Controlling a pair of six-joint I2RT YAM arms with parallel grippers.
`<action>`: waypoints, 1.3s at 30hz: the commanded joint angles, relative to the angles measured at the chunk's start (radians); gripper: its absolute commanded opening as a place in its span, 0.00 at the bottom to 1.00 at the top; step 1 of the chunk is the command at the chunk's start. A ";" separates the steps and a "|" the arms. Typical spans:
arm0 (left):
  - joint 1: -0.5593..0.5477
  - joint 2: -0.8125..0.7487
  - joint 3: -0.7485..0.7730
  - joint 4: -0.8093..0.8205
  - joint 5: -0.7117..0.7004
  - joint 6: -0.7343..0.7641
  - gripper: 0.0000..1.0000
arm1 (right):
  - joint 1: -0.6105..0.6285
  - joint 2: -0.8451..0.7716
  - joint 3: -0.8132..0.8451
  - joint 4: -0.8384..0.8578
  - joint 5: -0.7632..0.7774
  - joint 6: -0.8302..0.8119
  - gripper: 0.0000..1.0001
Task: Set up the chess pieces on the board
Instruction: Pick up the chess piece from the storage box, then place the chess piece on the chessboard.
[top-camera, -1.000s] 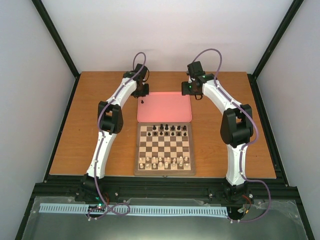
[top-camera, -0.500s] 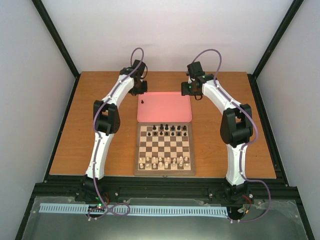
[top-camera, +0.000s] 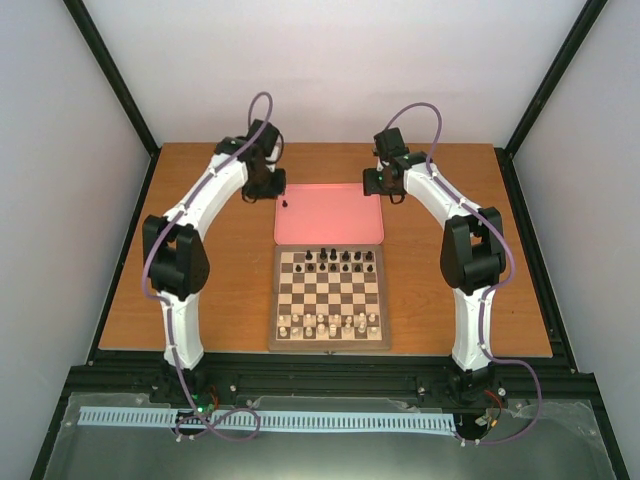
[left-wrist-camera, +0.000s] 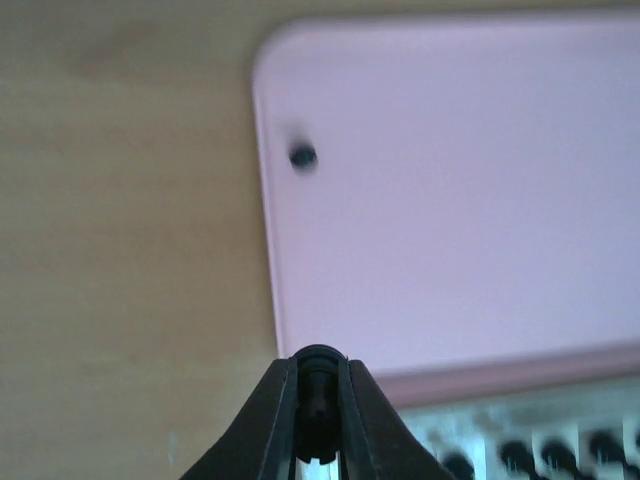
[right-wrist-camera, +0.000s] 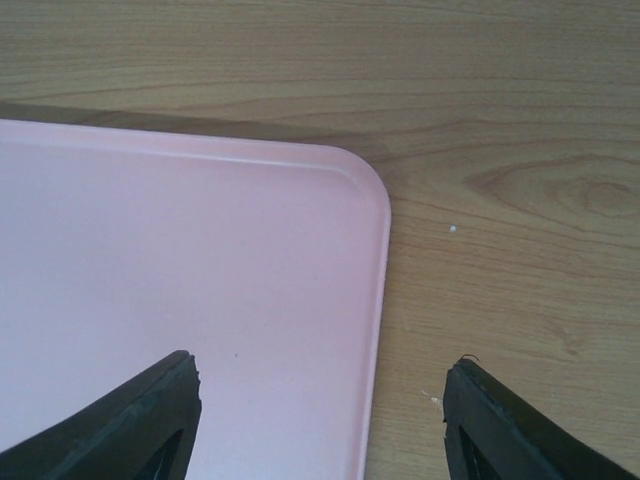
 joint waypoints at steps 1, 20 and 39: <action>-0.073 -0.118 -0.190 -0.010 0.086 0.009 0.01 | -0.009 -0.018 -0.013 0.010 0.024 -0.009 0.70; -0.160 -0.246 -0.573 0.112 0.115 -0.088 0.01 | -0.009 -0.049 -0.037 -0.011 0.019 -0.004 0.80; -0.160 -0.148 -0.540 0.129 0.108 -0.092 0.01 | -0.009 -0.071 -0.035 -0.022 0.039 -0.018 1.00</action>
